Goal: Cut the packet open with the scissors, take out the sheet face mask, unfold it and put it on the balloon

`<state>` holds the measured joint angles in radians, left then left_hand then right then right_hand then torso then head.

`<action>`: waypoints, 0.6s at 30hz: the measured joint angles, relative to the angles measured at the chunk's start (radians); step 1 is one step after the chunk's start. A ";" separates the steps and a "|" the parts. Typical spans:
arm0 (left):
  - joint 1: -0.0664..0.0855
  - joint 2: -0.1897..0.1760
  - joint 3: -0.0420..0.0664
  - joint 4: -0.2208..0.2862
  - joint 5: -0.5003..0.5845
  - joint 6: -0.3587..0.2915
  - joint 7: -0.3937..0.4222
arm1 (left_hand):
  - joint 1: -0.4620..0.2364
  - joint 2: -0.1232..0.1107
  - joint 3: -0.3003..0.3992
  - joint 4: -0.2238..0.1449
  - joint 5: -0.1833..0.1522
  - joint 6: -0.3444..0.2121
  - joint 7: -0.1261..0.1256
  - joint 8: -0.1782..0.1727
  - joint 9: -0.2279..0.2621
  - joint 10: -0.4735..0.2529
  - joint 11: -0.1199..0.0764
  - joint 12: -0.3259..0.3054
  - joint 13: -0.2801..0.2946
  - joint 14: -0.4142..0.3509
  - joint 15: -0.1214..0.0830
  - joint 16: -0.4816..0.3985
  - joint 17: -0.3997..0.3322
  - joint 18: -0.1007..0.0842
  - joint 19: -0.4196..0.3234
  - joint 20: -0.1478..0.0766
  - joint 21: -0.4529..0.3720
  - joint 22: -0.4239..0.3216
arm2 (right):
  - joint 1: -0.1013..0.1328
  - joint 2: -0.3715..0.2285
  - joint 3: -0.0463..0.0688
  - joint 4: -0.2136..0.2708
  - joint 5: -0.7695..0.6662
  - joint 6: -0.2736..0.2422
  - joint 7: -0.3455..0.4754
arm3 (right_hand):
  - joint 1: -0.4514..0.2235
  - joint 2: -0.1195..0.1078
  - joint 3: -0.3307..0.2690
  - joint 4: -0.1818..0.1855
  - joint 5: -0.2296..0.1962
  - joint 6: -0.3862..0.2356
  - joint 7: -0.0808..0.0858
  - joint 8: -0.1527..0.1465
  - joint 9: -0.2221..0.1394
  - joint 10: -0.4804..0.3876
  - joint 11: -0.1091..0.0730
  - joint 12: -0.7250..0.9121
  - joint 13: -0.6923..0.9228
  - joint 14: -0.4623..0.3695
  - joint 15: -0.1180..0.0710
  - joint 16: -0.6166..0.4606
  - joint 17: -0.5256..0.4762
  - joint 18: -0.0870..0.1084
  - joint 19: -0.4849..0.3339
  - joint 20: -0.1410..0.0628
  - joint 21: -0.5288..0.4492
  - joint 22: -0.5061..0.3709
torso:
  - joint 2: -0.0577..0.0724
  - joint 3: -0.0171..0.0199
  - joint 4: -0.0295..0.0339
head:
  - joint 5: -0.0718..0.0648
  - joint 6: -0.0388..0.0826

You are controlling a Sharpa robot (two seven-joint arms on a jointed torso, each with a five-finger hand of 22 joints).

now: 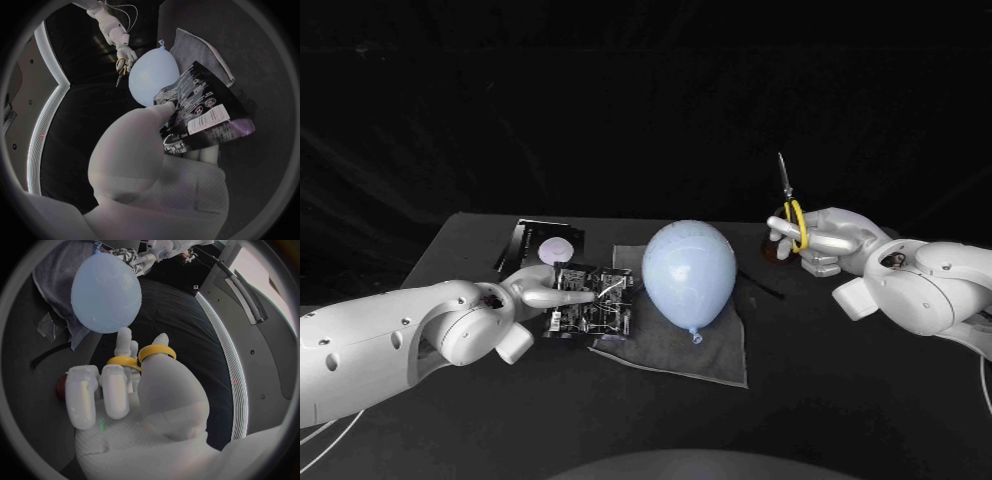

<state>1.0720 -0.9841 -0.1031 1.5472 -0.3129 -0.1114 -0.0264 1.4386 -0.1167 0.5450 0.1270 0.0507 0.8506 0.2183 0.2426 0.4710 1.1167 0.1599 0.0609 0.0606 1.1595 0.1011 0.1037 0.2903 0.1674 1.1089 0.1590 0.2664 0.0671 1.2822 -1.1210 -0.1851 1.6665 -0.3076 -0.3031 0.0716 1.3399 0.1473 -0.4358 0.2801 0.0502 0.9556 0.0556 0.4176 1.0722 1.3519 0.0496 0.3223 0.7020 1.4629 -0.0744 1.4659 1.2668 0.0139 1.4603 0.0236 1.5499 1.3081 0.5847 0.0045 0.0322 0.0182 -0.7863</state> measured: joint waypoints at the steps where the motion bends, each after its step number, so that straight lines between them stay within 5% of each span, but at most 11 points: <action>1: 0.000 0.001 0.000 0.001 0.002 -0.007 -0.003 | -0.006 -0.006 -0.004 0.003 0.000 -0.008 -0.001 -0.005 -0.004 -0.012 0.005 0.000 0.000 -0.014 0.006 -0.007 -0.002 -0.001 -0.010 0.006 -0.007 -0.002 | 0.000 0.000 0.000 0.000 0.000 0.000 0.000 | 0.000 0.000 0.000 0.000 0.000 0.000 0.000 0.000 0.001 0.000 0.000 0.000 0.001 0.000 0.000 0.000 0.000 0.000 0.000 0.000 0.000 0.000 | 0.000 0.0000 0.0001 | 0.000 0.000; 12: 0.000 0.003 -0.001 0.009 -0.005 -0.042 -0.042 | -0.013 -0.069 -0.077 0.015 0.000 -0.084 -0.020 -0.030 -0.044 -0.131 0.048 0.000 0.002 -0.169 0.062 -0.035 -0.034 -0.002 -0.154 0.080 -0.117 -0.004 | 0.000 -0.001 0.000 0.002 0.000 0.004 0.001 | 0.000 0.000 0.000 0.000 0.000 0.000 0.000 0.000 0.000 0.000 0.000 -0.002 0.001 0.002 0.002 0.000 -0.002 0.000 0.000 0.000 0.000 0.000 | -0.001 0.0002 0.0008 | -0.007 -0.005; 18: 0.000 0.004 -0.001 0.013 -0.033 -0.036 -0.061 | -0.006 -0.077 -0.117 0.020 0.000 -0.097 -0.024 -0.030 -0.058 -0.156 0.058 0.005 0.003 -0.231 0.078 -0.035 -0.053 -0.002 -0.233 0.119 -0.169 -0.003 | 0.000 -0.002 0.000 0.003 0.000 0.005 0.001 | 0.000 0.000 0.000 0.000 0.000 0.000 0.000 0.000 0.000 0.000 0.000 -0.002 0.000 0.002 0.002 0.000 -0.002 0.000 0.000 0.000 0.000 -0.001 | -0.001 0.0002 0.0009 | -0.010 -0.005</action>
<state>1.0720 -0.9803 -0.1043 1.5602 -0.3457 -0.1471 -0.0870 1.4329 -0.1939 0.4279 0.1472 0.0506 0.7532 0.1947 0.2123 0.4131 0.9611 0.2181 0.0660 0.0640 0.9280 0.1787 0.0684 0.2372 0.1656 0.8754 0.2781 0.0975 0.0636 1.2821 -1.1231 -0.1851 1.6692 -0.3081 -0.2977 0.0724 1.3399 0.1474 -0.4358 0.2801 0.0502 0.9554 0.0558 0.4176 1.0725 1.3521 0.0498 0.3200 0.7023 1.4647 -0.0726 1.4657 1.2644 0.0139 1.4602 0.0237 1.5496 1.3073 0.5842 0.0047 0.0331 0.0085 -0.7910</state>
